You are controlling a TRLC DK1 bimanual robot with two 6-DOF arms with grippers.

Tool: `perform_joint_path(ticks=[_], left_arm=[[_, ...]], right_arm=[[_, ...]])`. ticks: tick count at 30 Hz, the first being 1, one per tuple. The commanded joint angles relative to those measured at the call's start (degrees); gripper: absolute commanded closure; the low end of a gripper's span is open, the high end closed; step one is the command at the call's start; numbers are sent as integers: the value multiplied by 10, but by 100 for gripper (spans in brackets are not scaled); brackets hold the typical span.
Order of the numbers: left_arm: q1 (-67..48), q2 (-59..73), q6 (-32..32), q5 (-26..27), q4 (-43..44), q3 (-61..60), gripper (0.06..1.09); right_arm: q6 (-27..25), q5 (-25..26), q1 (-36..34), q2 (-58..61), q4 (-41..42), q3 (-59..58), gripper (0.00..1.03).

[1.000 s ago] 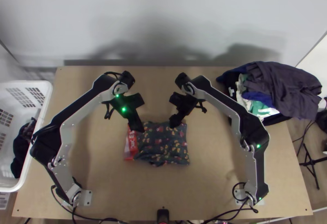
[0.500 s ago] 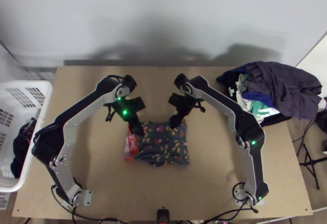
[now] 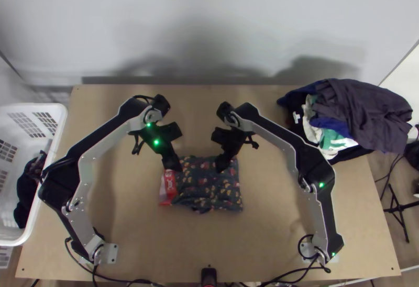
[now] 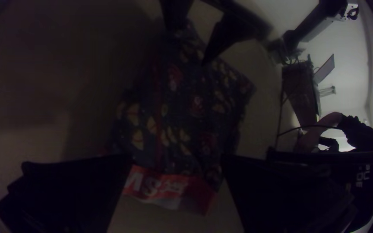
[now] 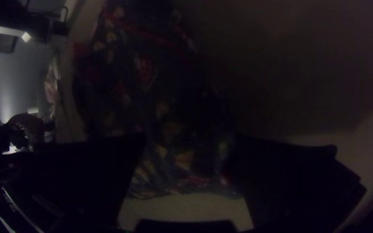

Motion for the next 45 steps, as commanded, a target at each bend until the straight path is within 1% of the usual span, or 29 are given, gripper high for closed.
perform_joint_path(ticks=[1,2,5,9,10,13,17,20,24,28,30,33,36,40,45], left_arm=[[17,-6,4,-1,-1,-5,11],[20,-6,6,-1,-1,-6,11],[24,-12,9,-1,-1,-8,11],[23,-19,10,0,-1,-21,11],[22,-22,10,0,-1,-25,11],[20,-37,11,0,0,-43,11],[32,-57,17,-1,0,-57,11],[56,-74,20,0,-2,-58,11],[84,-108,27,1,-11,-63,11],[108,-150,32,2,-18,-79,11],[122,-166,36,2,-25,-86,11],[141,-187,52,3,-38,-98,11],[154,-203,64,3,-46,-110,11],[166,-221,68,3,-50,-123,11],[185,-235,82,4,-57,-137,11]], right_arm=[[-6,-3,17,3,-9,-16,32],[-8,-4,17,4,-9,-20,40],[-12,-10,15,6,-9,-21,68],[-21,-11,0,14,-8,-17,98],[-21,-11,-4,16,-8,-16,100],[-22,-11,-14,16,-10,-19,100],[-41,-11,-27,13,-61,-9,100],[-40,-19,-32,7,-95,13,100],[-19,-25,-1,-17,-102,50,100],[19,-27,33,-25,-109,98,100],[24,-34,46,-23,-112,122,100],[46,-58,65,-3,-117,165,100],[62,-69,84,24,-123,208,100],[79,-124,98,50,-128,263,100],[87,-158,116,69,-128,291,100]])
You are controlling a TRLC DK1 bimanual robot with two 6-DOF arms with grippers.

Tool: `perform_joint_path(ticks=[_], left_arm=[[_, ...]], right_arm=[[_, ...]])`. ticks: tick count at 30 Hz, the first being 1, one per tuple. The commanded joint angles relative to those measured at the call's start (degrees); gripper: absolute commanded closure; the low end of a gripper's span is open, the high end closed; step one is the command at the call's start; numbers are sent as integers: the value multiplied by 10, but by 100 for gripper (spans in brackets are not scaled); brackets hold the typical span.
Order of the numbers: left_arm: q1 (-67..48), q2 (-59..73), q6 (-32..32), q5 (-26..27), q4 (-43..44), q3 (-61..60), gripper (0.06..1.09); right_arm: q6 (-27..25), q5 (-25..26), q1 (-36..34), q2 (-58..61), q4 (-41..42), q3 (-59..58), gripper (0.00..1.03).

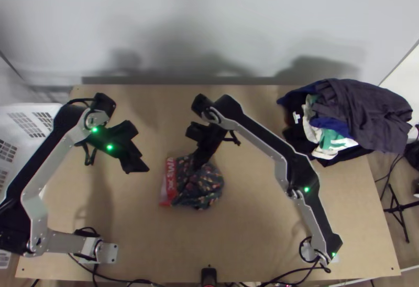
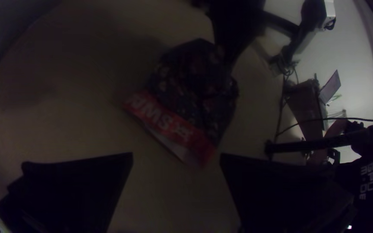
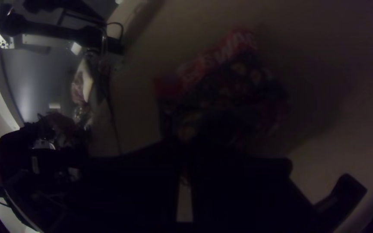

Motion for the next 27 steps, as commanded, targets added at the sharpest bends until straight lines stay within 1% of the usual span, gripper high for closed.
perform_joint_path(ticks=[1,2,7,14,17,19,23,24,25,26,27], left_arm=[[27,-28,17,2,-9,-23,11],[30,-29,19,2,-9,-26,11],[32,-39,21,4,-9,-40,11],[32,-51,22,6,-8,-61,11],[32,-57,22,6,-8,-64,11],[32,-60,21,7,-8,-66,11],[32,-68,20,8,-8,-74,11],[32,-70,20,8,-8,-77,11],[32,-72,21,8,-8,-79,11],[33,-74,22,7,-8,-83,11],[34,-75,22,7,-8,-85,11]], right_arm=[[18,-68,28,33,-1,61,100],[19,-77,32,39,-1,72,100],[35,-79,52,60,23,80,100],[123,-78,67,95,124,87,100],[146,-65,72,106,166,88,100],[171,-55,70,114,195,88,100],[193,-55,69,129,223,87,99],[197,-55,70,132,223,87,90],[200,-48,72,136,220,87,75],[200,-38,73,140,213,86,58],[199,-28,76,145,205,85,37]])
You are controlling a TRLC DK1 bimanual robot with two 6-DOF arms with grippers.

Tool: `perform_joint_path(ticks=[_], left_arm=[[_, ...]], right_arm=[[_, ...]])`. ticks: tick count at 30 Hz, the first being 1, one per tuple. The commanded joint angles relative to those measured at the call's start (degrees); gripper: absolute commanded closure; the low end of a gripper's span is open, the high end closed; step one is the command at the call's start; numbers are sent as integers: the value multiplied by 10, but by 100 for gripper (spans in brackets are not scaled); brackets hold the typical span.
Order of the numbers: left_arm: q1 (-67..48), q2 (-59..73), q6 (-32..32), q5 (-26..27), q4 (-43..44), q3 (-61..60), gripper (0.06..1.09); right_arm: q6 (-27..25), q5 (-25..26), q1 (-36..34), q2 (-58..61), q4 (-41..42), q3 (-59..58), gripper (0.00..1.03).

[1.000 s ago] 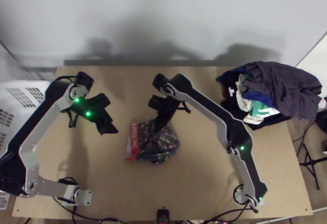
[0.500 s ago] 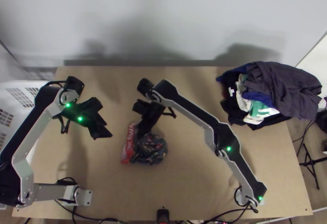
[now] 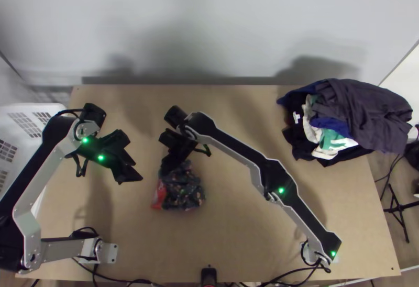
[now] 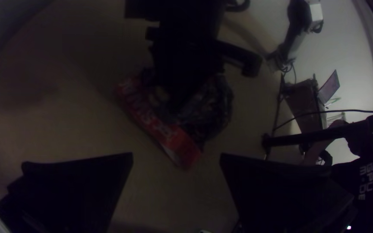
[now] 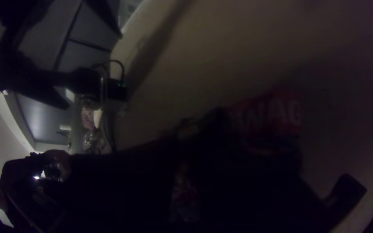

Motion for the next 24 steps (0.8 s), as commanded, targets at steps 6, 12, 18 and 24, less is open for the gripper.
perform_joint_path(ticks=[6,12,18,24], left_arm=[[5,-17,3,1,4,-28,11],[6,-18,8,1,6,-34,11],[0,-15,9,1,11,-32,11],[-38,-13,7,2,9,-22,11]], right_arm=[[-3,27,-4,6,-19,-1,4],[-26,9,-35,-70,-43,-4,4],[-46,-50,-67,-116,-92,-6,4],[-112,-45,-108,-96,-260,-65,10]])
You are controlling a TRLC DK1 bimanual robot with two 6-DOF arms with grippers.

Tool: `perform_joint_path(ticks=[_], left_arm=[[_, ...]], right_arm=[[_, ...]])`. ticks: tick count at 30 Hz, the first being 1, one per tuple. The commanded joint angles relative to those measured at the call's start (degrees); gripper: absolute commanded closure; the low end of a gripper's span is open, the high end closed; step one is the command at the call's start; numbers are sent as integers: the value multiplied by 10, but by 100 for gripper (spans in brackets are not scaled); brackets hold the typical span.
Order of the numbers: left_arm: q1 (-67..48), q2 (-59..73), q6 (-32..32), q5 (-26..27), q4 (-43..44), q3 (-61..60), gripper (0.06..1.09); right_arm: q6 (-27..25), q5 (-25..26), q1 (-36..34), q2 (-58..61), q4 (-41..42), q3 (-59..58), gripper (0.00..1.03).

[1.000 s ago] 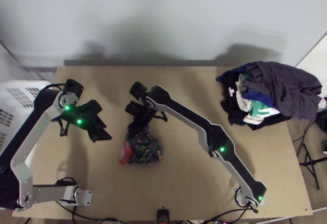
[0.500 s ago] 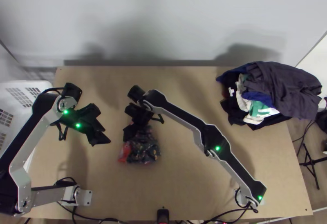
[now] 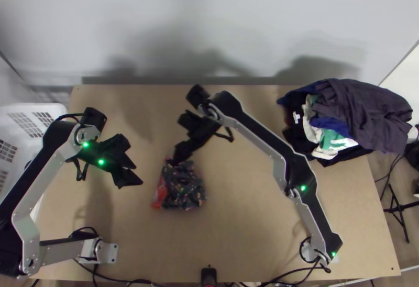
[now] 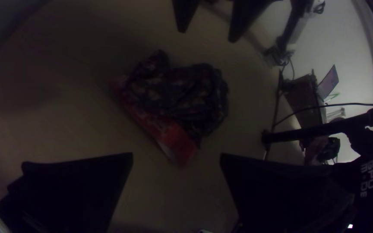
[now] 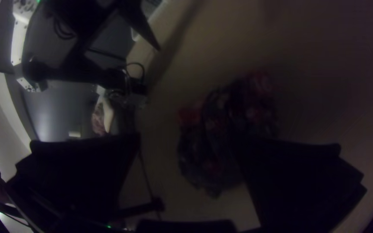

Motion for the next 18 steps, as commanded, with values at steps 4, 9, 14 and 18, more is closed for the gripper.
perform_joint_path(ticks=[4,9,14,18], left_arm=[[-36,17,2,1,1,13,11],[-36,18,1,5,2,11,11],[-29,13,4,4,2,11,11],[-18,9,11,4,1,11,11]], right_arm=[[-106,-11,-20,-1,-176,-120,10],[-123,-10,15,16,-177,-173,16],[-147,-7,43,33,-177,-162,16],[-152,-5,42,48,-175,-140,15]])
